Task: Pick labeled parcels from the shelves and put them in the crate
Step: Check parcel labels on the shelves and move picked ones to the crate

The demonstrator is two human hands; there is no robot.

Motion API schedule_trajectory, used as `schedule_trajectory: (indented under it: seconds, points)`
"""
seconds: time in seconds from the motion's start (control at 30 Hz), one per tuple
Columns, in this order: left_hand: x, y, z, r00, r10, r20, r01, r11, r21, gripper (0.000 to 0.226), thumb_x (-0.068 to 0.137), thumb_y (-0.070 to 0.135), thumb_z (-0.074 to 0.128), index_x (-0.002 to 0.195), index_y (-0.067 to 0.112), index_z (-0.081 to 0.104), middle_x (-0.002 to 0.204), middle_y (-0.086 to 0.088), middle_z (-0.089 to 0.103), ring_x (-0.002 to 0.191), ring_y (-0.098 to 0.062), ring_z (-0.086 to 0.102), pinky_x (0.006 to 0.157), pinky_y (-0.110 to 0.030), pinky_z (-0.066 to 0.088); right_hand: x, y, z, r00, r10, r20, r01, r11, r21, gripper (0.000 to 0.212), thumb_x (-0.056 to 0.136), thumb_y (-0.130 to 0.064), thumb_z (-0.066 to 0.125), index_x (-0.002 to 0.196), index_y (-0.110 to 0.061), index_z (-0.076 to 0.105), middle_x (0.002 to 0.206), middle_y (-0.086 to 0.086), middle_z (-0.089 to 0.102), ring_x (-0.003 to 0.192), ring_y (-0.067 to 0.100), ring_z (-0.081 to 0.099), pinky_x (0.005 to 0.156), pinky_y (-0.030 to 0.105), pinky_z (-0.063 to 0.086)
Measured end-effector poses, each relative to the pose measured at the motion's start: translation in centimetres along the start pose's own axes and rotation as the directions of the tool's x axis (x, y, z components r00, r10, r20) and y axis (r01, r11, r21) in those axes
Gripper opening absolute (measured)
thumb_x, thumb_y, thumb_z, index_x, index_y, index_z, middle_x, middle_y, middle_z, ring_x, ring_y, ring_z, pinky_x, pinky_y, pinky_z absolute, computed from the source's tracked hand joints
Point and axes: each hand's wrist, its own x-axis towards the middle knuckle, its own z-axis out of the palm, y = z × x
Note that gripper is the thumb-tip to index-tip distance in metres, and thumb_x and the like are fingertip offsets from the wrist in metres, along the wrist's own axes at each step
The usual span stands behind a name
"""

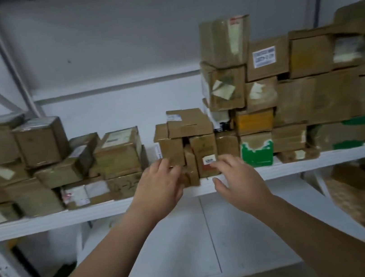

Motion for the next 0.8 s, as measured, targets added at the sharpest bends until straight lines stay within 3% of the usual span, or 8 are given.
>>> schedule_trajectory:
  seconds: [0.17,0.27,0.4,0.47,0.53,0.63,0.7,0.8]
  points:
    - [-0.5,-5.5,2.1,0.994,-0.091,0.056,0.09,0.996,0.022,0.055,0.068,0.032,0.077,0.117,0.012,0.061,0.119,-0.016,0.059,0.103,-0.035,0.059,0.078,-0.044,0.054,4.7,-3.2,3.7,0.999,-0.011,-0.031,0.011,1.0,0.004,0.045,0.088,-0.025,0.059,0.132,-0.017,0.054,0.144,0.008,0.044,0.133,0.027,0.039,0.107,0.041,0.033]
    - [0.9,-7.9,3.2,0.99,-0.134,0.042,0.133,0.991,0.014,0.061,0.065,0.031,0.079,0.12,0.012,0.06,0.12,-0.019,0.059,0.106,-0.037,0.058,0.08,-0.046,0.053,8.0,-4.0,5.4,0.991,-0.08,-0.109,0.072,0.994,-0.082,0.05,0.078,-0.023,0.072,0.125,-0.014,0.059,0.136,0.015,0.052,0.129,0.035,0.046,0.109,0.049,0.029]
    - [3.9,-8.7,4.2,0.991,-0.128,-0.035,0.126,0.99,-0.057,0.058,0.086,0.035,0.059,0.138,0.017,0.044,0.141,-0.014,0.043,0.13,-0.033,0.039,0.103,-0.044,0.037,12.2,-2.6,6.1,0.987,-0.101,-0.125,0.068,0.968,-0.241,0.062,0.072,-0.027,0.078,0.129,-0.012,0.056,0.133,0.014,0.055,0.13,0.033,0.046,0.112,0.048,0.016]
    - [5.2,-8.9,4.8,0.988,-0.132,-0.078,0.127,0.99,-0.065,0.056,0.089,0.038,0.054,0.141,0.02,0.04,0.144,-0.01,0.04,0.133,-0.03,0.035,0.108,-0.041,0.032,13.8,-1.8,6.3,0.992,-0.102,-0.07,0.079,0.959,-0.273,0.067,0.077,-0.029,0.075,0.136,-0.013,0.049,0.139,0.012,0.05,0.133,0.031,0.042,0.114,0.044,0.012]
    - [6.2,-9.2,5.2,0.986,-0.133,-0.095,0.128,0.99,-0.06,0.054,0.088,0.038,0.057,0.138,0.021,0.044,0.141,-0.009,0.044,0.131,-0.029,0.039,0.107,-0.041,0.033,14.9,-1.2,6.5,0.991,-0.119,-0.054,0.1,0.959,-0.266,0.072,0.077,-0.029,0.075,0.14,-0.013,0.045,0.137,0.01,0.052,0.13,0.028,0.046,0.113,0.044,0.021]
    - [6.9,-10.0,5.7,0.982,-0.151,-0.117,0.149,0.988,-0.027,0.051,0.083,0.038,0.063,0.129,0.021,0.053,0.132,-0.009,0.054,0.123,-0.03,0.048,0.103,-0.044,0.039,16.4,-0.7,6.5,0.978,-0.156,-0.138,0.107,0.946,-0.308,0.074,0.062,-0.028,0.086,0.128,-0.011,0.057,0.115,0.005,0.065,0.102,0.026,0.062,0.086,0.042,0.049]
    - [6.9,-10.7,6.0,0.972,-0.19,-0.138,0.187,0.982,-0.031,0.052,0.078,0.037,0.069,0.125,0.019,0.056,0.124,-0.01,0.059,0.115,-0.031,0.054,0.097,-0.044,0.044,17.1,-0.3,6.6,0.959,-0.197,-0.206,0.121,0.936,-0.33,0.064,0.058,-0.028,0.089,0.116,-0.014,0.066,0.106,0.002,0.068,0.091,0.025,0.063,0.077,0.039,0.05]
    - [6.1,-12.4,6.4,0.955,-0.258,-0.148,0.249,0.965,-0.079,0.056,0.076,0.035,0.073,0.124,0.01,0.057,0.117,-0.013,0.062,0.108,-0.032,0.059,0.092,-0.044,0.048,17.2,-0.2,7.4,0.94,-0.199,-0.276,0.112,0.947,-0.302,0.048,0.064,-0.023,0.084,0.109,-0.016,0.068,0.104,0.0,0.068,0.092,0.024,0.062,0.081,0.039,0.047]
